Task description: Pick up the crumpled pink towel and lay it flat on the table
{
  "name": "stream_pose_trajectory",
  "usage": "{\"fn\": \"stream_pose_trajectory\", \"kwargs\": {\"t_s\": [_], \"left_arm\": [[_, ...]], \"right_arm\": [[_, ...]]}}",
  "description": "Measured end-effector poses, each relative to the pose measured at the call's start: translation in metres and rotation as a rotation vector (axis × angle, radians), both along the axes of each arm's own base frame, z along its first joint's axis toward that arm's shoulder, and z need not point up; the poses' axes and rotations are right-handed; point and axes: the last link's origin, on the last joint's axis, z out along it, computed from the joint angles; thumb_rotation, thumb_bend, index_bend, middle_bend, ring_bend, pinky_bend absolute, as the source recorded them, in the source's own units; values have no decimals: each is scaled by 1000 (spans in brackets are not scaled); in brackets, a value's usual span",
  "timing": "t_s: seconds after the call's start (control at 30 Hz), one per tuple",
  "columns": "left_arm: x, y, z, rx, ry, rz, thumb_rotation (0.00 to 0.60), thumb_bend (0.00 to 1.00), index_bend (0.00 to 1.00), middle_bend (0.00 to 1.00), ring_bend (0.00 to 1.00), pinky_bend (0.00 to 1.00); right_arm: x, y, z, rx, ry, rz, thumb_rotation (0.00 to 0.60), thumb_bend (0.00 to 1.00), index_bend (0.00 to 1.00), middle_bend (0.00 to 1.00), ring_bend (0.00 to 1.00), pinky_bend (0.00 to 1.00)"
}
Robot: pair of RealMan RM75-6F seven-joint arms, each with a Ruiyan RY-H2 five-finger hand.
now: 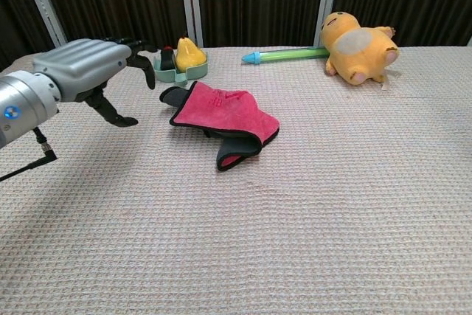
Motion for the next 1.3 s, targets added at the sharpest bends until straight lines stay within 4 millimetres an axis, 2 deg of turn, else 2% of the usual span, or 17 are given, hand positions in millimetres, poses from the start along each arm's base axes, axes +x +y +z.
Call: {"fn": "stream_pose_trajectory", "kwargs": {"t_s": [0.2, 0.7, 1.03, 1.3], "left_arm": [[9, 15, -21, 3, 33, 12, 600, 176, 392, 54, 0, 0], [22, 30, -67, -21, 86, 11, 600, 209, 421, 65, 0, 0], [30, 36, -80, -23, 74, 1, 600, 282, 505, 77, 0, 0], [27, 39, -81, -9, 81, 0, 600, 290, 560, 85, 0, 0]], "right_arm": [[-6, -3, 4, -12, -22, -19, 600, 380, 0, 0, 0, 0], [-10, -6, 5, -20, -23, -33, 600, 380, 0, 0, 0, 0], [-12, -8, 6, -27, -36, -40, 600, 381, 0, 0, 0, 0], [-14, -8, 6, -31, -37, -44, 600, 381, 0, 0, 0, 0]]}}
